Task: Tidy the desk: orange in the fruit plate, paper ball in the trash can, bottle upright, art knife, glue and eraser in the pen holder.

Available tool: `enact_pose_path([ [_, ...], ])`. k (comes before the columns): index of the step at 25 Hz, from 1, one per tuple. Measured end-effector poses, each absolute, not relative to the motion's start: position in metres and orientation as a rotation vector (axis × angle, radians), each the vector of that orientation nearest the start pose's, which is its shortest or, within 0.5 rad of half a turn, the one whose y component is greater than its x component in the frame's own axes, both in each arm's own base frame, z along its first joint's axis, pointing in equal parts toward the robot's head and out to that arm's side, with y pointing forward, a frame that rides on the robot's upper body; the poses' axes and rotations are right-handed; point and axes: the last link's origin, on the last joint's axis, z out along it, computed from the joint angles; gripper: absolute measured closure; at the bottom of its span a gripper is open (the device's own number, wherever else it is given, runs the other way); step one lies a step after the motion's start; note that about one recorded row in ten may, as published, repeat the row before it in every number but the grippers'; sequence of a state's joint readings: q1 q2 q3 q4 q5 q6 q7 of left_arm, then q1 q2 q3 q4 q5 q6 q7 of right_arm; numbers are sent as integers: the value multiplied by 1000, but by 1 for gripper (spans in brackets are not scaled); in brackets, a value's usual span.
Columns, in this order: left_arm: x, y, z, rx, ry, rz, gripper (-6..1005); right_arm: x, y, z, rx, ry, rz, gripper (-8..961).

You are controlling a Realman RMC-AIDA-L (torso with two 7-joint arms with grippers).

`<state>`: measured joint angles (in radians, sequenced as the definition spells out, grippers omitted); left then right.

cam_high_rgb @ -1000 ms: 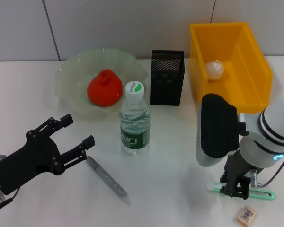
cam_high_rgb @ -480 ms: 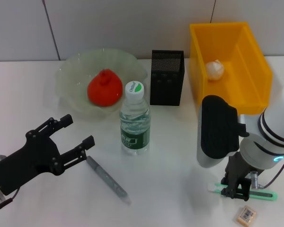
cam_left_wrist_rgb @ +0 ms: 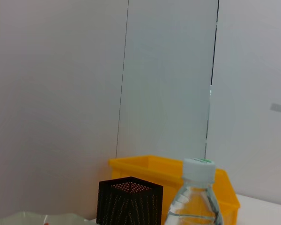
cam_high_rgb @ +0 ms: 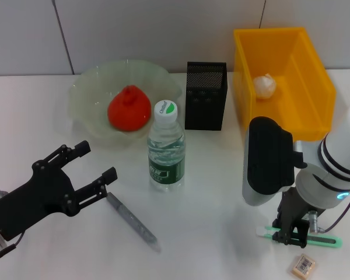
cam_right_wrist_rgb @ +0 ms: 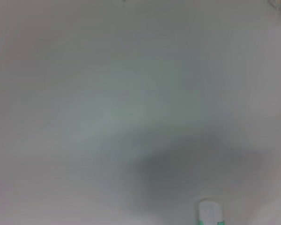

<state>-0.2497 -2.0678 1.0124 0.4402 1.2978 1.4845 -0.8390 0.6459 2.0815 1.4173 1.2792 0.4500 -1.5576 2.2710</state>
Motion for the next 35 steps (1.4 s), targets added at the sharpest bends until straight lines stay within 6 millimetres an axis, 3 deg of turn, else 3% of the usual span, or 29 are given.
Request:
enact_pose_path([
  [15, -307, 267, -12, -2312, -439, -956, 173, 174, 336, -42, -2790, 234, -949, 797],
  [20, -307, 267, -12, -2313, -439, -956, 173, 174, 337, -41, -2785, 247, -944, 917],
  [25, -308, 266, -12, -2312, -441, -955, 173, 173, 337, -39, -2786, 275, -947, 955],
  [35, -308, 266, -12, -2312, -440, -956, 173, 173, 332, -38, -2803, 294, -978, 808],
])
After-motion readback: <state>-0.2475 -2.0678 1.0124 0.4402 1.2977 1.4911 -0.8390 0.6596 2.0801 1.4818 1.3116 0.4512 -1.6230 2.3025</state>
